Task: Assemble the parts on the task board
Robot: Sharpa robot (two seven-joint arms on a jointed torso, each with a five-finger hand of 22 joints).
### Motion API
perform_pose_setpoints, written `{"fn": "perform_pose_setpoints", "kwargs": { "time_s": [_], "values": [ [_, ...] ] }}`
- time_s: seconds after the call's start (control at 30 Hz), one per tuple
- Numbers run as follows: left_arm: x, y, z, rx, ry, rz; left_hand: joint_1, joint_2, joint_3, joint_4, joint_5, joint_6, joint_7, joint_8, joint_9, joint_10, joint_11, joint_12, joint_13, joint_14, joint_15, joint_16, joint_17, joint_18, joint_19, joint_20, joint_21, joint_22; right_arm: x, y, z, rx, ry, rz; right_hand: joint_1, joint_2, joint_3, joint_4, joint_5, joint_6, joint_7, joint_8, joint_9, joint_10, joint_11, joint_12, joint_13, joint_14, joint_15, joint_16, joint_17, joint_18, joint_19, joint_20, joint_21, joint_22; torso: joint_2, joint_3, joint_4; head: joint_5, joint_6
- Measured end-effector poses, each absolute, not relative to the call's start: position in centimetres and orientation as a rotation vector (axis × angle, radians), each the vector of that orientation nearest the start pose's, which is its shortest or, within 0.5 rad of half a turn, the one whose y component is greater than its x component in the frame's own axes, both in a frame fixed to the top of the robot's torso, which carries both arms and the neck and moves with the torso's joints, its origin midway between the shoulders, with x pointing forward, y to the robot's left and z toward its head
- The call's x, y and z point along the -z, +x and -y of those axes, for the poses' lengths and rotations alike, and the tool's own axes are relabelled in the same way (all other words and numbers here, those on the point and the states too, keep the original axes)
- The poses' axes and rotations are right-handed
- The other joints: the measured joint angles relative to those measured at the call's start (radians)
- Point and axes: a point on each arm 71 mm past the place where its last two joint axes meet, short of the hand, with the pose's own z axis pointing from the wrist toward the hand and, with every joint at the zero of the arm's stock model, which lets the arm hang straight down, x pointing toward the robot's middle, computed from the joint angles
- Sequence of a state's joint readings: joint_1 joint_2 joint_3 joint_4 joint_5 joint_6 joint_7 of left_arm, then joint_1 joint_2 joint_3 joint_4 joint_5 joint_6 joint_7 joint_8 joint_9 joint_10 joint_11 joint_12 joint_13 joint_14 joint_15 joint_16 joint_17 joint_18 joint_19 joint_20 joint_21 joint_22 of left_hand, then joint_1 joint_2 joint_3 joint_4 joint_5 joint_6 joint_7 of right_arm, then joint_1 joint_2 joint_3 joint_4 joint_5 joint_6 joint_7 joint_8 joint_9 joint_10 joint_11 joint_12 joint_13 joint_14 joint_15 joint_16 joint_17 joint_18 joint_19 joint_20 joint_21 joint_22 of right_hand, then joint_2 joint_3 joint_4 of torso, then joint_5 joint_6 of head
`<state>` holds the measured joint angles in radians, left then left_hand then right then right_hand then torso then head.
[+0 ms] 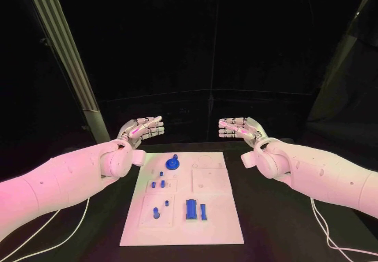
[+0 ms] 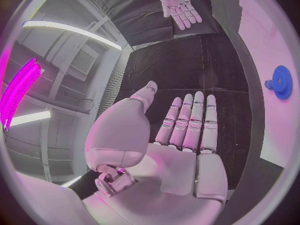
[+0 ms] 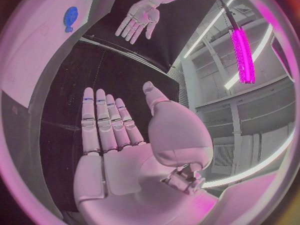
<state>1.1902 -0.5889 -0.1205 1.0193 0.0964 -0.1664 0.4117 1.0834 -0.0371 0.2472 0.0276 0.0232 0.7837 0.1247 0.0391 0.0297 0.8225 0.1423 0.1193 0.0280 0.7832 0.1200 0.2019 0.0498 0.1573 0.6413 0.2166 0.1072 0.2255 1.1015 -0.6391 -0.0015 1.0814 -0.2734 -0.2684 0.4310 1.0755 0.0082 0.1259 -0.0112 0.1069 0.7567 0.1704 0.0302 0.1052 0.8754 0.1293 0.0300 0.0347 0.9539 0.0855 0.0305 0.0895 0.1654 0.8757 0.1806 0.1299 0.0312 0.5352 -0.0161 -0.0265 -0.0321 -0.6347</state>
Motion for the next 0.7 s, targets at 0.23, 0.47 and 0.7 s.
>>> {"fn": "perform_pose_setpoints", "kwargs": {
  "time_s": [0.23,0.47,0.7],
  "values": [
    [24.1,53.9,-21.8,1.438,-1.248,-1.398,-0.274,0.026,-0.063,-0.019,-0.011,-0.198,-0.038,-0.026,-0.021,-0.208,-0.036,-0.043,-0.019,-0.198,-0.040,-0.051,-0.035,-0.029,-0.162,-0.055,-0.052,-0.057,23.7,52.4,21.7,-1.349,0.943,-1.421,-0.270,-0.006,-0.032,0.008,-0.057,-0.190,-0.043,-0.017,-0.056,-0.221,-0.033,-0.019,-0.024,-0.240,-0.058,-0.017,-0.060,-0.034,-0.221,-0.045,-0.034,-0.022,0.006,0.0109,0.0177,0.028,0.030],
    [24.2,50.3,-20.0,1.415,-1.280,-1.376,-0.479,0.034,-0.110,-0.025,-0.016,-0.347,-0.096,-0.031,-0.026,-0.365,-0.093,-0.096,-0.024,-0.347,-0.094,-0.088,-0.045,-0.050,-0.284,-0.096,-0.087,-0.100,23.1,48.9,19.5,-1.372,1.039,-1.368,-0.477,-0.008,-0.096,0.010,-0.090,-0.336,-0.076,-0.023,-0.091,-0.388,-0.096,-0.023,-0.031,-0.423,-0.078,-0.022,-0.081,-0.059,-0.389,-0.080,-0.097,-0.027,0.008,0.0151,0.0247,0.032,0.035],
    [23.5,47.3,-19.0,1.346,-1.281,-1.323,-0.633,0.036,-0.143,-0.028,-0.019,-0.457,-0.116,-0.031,-0.028,-0.481,-0.127,-0.107,-0.026,-0.458,-0.112,-0.141,-0.048,-0.099,-0.375,-0.135,-0.098,-0.134,22.7,46.6,18.7,-1.323,1.143,-1.302,-0.625,-0.008,-0.111,0.009,-0.097,-0.440,-0.137,-0.023,-0.101,-0.509,-0.119,-0.023,-0.033,-0.555,-0.083,-0.026,-0.086,-0.104,-0.509,-0.141,-0.119,-0.029,0.009,0.0158,0.0261,0.032,0.035]
  ]
}}
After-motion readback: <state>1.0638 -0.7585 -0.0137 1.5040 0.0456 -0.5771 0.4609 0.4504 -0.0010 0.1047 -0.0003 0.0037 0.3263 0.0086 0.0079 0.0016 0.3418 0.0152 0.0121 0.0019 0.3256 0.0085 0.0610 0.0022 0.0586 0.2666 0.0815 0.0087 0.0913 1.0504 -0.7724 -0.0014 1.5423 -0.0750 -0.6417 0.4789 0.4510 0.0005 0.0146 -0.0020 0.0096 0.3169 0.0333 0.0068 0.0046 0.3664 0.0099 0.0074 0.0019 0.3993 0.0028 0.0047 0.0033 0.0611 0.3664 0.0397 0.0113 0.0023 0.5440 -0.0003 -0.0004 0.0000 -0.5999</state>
